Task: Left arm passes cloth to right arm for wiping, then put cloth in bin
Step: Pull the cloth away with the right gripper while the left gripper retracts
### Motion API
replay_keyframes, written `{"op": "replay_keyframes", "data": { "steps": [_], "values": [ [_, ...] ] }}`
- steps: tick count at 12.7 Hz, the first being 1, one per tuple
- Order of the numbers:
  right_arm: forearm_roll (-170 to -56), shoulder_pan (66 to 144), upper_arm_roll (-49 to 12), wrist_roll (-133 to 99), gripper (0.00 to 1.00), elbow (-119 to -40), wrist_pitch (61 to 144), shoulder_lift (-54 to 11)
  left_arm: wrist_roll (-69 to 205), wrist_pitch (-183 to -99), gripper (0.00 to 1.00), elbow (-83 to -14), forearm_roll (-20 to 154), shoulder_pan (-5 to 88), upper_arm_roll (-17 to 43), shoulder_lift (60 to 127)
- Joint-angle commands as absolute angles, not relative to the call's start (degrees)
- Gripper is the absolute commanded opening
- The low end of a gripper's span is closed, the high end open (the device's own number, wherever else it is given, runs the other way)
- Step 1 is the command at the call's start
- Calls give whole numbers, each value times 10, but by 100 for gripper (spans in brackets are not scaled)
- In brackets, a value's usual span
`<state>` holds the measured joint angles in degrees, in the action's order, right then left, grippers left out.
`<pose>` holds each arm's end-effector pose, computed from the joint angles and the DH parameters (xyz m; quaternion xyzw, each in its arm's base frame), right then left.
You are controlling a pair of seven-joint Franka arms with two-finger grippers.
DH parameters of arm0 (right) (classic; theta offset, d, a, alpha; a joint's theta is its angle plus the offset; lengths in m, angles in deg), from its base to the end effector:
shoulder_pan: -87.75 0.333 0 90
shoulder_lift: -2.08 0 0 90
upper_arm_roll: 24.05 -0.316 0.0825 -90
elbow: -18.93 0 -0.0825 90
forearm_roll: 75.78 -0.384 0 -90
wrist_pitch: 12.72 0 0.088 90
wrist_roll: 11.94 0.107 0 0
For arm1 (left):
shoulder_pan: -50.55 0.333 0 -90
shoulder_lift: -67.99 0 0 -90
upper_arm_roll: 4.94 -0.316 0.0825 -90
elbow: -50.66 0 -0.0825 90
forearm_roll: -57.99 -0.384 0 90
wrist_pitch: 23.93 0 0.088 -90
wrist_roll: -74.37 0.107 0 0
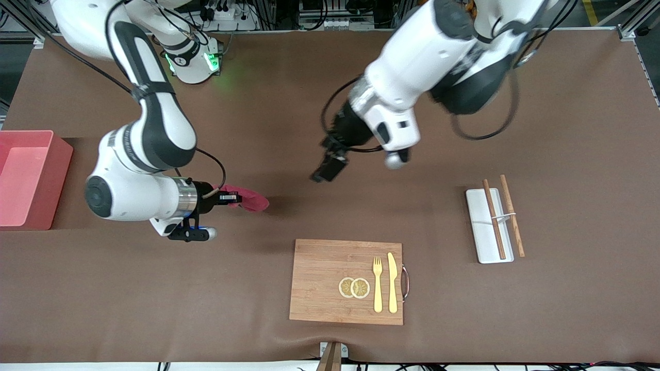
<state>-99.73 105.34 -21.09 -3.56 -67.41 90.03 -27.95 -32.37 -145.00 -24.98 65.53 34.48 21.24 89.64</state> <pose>0.6417 0.2084 0.3500 -0.9763 0.0143 0.1495 0.1559 0.5545 -0.4280 0.5900 0.7871 0.5583 -0.0740 0.2515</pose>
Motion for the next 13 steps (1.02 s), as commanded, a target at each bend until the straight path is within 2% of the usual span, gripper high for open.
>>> {"op": "replay_keyframes", "data": {
  "steps": [1,3,5,8,12,13],
  "values": [
    [-922,1030,-214,-46,0,-677,904,-317,-184,-1314,100,-268,645,416,214,840],
    [-890,991,-213,-83,0,-677,905,-339,-24,-1207,100,-268,645,480,213,813],
    [-849,917,-214,-151,0,-675,912,-356,132,-1130,100,-269,644,547,213,789],
    [-796,833,-213,-224,0,-676,928,-359,311,-1088,100,-275,629,632,213,769],
    [-732,709,-213,-371,0,-673,932,-355,461,-1080,100,-282,591,689,210,760],
    [-713,687,-213,-406,0,-672,930,-350,499,-1082,100,-288,590,681,186,749]
  ]
}}
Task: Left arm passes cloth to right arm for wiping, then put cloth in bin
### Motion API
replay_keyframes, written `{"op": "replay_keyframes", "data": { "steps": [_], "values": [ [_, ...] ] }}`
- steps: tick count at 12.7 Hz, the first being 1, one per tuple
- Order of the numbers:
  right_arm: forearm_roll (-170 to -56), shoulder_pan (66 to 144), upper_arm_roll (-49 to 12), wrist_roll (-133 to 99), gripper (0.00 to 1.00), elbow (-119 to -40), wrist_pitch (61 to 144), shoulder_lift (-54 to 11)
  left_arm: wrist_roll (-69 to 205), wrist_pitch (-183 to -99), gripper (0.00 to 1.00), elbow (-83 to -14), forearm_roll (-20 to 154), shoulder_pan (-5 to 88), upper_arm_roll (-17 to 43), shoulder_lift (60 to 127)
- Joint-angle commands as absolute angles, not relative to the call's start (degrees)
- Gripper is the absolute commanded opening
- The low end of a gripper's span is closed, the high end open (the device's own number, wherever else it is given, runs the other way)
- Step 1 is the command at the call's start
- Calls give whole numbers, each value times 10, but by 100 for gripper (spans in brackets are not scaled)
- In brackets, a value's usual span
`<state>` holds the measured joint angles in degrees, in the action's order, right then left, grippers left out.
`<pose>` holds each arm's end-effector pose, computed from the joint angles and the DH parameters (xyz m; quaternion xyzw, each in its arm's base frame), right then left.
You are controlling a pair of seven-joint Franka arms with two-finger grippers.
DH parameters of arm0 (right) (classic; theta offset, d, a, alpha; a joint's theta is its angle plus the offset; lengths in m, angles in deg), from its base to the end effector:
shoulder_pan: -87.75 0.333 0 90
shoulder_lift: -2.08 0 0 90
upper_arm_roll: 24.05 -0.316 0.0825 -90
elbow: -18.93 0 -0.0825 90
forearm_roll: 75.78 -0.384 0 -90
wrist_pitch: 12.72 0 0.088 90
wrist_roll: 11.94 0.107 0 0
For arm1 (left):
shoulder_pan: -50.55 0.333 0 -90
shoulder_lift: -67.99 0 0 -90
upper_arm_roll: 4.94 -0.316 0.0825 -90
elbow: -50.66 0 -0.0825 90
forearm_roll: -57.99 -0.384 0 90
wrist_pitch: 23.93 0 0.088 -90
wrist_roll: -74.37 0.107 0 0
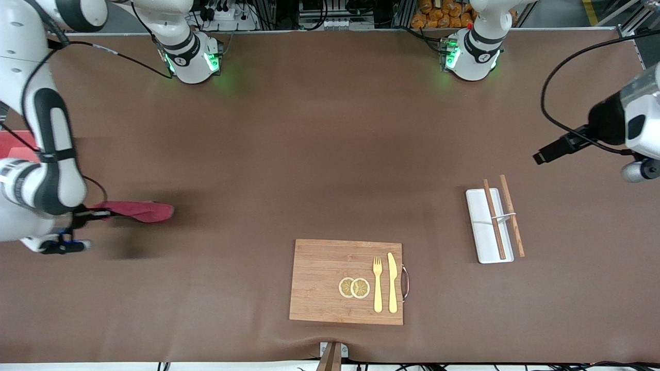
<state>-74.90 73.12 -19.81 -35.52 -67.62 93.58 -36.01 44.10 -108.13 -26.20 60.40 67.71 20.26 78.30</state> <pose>0.6384 -0.2122 0.2522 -0.9857 -0.0480 0.1589 0.0288 0.5917 -0.0619 0.6287 0.9792 0.1931 -0.0357 0.0502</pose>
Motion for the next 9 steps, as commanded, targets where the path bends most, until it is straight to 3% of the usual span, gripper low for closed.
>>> {"op": "replay_keyframes", "data": {
  "steps": [1,3,6,9],
  "values": [
    [-693,668,-213,-440,0,-670,929,-342,543,-1084,100,-295,590,646,137,742],
    [-641,653,-213,-459,0,-661,896,-310,610,-1084,100,-315,590,580,41,720],
    [-607,660,-214,-459,0,-626,816,-282,621,-1087,100,-334,589,556,16,705],
    [-603,660,-215,-449,0,-628,848,-315,601,-1085,100,-327,581,545,14,707]
  ]
}}
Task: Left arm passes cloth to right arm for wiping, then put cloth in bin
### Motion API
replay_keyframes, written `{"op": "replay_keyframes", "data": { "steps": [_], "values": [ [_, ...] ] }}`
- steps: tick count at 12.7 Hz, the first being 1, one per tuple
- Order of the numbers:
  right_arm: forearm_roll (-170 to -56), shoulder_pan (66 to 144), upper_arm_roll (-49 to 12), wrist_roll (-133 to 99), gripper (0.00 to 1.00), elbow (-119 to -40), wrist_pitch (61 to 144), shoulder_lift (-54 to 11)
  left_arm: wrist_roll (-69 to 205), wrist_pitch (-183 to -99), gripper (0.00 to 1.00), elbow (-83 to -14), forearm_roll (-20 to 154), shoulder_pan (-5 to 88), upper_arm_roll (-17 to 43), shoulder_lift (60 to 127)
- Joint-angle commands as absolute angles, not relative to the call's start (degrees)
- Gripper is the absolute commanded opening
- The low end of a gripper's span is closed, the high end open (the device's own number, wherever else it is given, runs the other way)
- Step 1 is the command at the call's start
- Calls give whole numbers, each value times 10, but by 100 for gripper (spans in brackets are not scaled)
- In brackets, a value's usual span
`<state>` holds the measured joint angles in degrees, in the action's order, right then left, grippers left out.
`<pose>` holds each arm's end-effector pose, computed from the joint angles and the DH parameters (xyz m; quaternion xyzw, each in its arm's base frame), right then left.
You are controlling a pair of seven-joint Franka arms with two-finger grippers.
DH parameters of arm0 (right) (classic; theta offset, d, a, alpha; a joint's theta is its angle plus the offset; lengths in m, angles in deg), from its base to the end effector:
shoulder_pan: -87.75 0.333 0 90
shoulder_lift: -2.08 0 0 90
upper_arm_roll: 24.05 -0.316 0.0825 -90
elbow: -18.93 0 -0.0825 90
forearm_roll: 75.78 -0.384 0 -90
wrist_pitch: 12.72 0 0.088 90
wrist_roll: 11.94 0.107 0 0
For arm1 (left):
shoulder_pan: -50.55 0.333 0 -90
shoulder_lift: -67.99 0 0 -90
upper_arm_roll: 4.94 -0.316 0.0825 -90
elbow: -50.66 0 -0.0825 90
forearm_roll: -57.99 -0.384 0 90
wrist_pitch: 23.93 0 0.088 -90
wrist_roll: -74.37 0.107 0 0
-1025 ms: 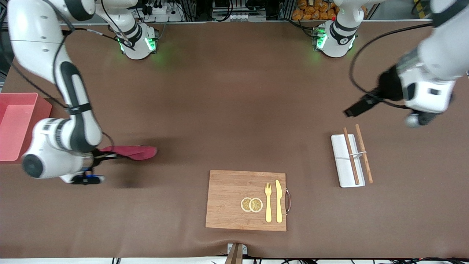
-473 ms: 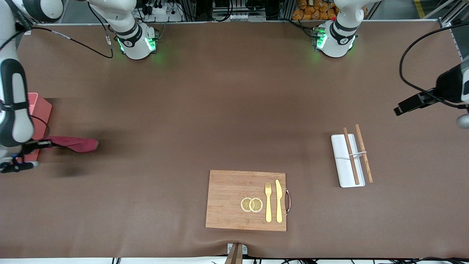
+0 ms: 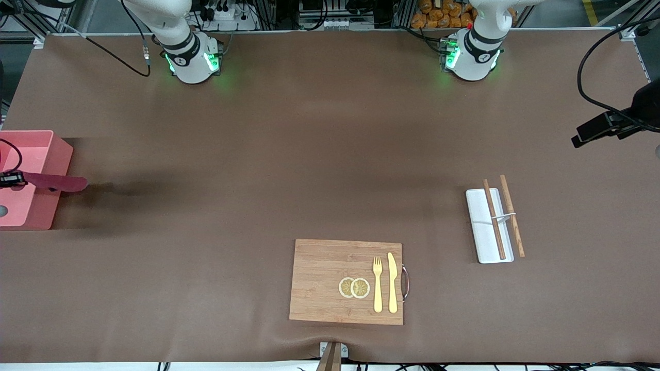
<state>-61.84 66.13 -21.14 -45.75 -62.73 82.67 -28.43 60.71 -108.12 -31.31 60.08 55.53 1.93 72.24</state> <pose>0.6046 -0.2957 0.3707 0.9747 0.1097 -0.1900 0.0440 0.5671 -0.0200 0.6400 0.9945 0.1011 -0.0203 0.0200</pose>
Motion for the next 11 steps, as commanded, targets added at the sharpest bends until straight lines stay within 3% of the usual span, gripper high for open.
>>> {"op": "replay_keyframes", "data": {
  "steps": [1,7,11],
  "values": [
    [-607,665,-216,-442,0,-633,859,-324,603,-1086,100,-326,581,546,14,708],
    [-695,753,-218,-370,0,-646,906,-374,608,-1081,100,-327,586,544,17,704],
    [-798,865,-218,-204,0,-654,917,-369,607,-1086,100,-326,585,544,24,707]
  ]
}}
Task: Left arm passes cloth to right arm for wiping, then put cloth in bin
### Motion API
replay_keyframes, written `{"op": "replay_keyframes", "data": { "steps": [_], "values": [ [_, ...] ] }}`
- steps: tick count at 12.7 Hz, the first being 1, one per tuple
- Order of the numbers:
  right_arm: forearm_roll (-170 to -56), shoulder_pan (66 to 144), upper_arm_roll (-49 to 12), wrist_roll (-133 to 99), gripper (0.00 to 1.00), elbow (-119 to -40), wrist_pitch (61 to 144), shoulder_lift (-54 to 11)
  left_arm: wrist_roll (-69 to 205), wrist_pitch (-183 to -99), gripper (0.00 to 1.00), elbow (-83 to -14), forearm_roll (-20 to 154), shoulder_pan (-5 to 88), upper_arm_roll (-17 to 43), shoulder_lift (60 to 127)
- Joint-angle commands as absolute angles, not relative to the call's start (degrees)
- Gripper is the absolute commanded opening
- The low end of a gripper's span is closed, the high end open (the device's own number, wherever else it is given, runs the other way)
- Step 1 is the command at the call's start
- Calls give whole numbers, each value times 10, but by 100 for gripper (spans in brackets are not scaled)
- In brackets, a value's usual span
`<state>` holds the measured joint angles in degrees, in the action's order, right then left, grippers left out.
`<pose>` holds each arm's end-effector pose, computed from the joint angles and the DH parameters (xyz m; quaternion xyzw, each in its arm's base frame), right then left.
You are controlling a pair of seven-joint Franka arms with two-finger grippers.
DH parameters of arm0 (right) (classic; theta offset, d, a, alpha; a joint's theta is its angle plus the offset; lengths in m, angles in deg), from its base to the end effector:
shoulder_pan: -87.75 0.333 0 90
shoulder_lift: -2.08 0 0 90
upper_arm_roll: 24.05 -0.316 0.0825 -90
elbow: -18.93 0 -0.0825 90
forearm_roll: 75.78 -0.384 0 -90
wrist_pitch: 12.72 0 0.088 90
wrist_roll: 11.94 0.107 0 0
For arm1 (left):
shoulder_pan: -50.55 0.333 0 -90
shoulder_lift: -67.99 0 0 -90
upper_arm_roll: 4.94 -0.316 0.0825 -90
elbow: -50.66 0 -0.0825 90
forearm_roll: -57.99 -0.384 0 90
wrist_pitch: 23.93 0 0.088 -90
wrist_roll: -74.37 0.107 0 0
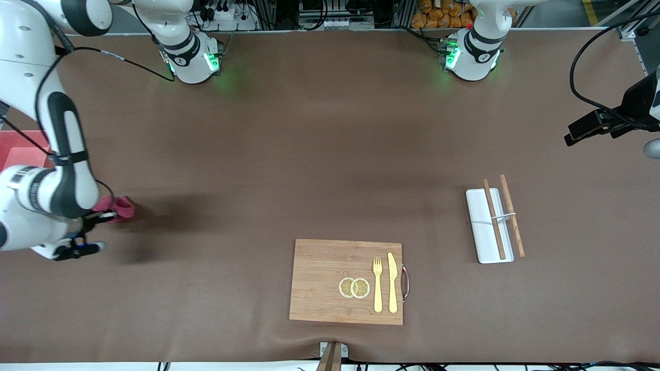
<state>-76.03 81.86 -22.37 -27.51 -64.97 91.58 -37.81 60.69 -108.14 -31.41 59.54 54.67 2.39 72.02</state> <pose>0.6728 -0.0860 0.2475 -0.9831 -0.0696 0.1673 0.0262 0.5653 -0.0319 0.6414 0.9956 0.0902 -0.0187 0.0154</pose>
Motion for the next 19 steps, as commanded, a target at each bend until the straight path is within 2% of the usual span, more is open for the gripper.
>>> {"op": "replay_keyframes", "data": {
  "steps": [1,5,7,10,12,15,19],
  "values": [
    [-833,894,-218,-154,0,-654,919,-369,607,-1092,100,-326,584,544,24,710],
    [-932,1000,-218,12,0,-643,916,-341,607,-1095,100,-328,587,544,24,705],
    [-933,1014,-219,47,0,-643,876,-291,607,-1089,100,-328,587,543,24,702],
    [-924,1005,-213,47,0,-647,784,-181,607,-1089,100,-330,587,544,24,701],
    [-881,974,-209,29,0,-645,732,-132,607,-1089,100,-330,587,544,24,702],
    [-832,884,-206,-102,0,-644,673,-97,607,-1089,100,-327,586,542,28,701],
    [-766,732,-205,-343,0,-627,659,-96,608,-1089,100,-329,583,543,28,700]
  ]
}}
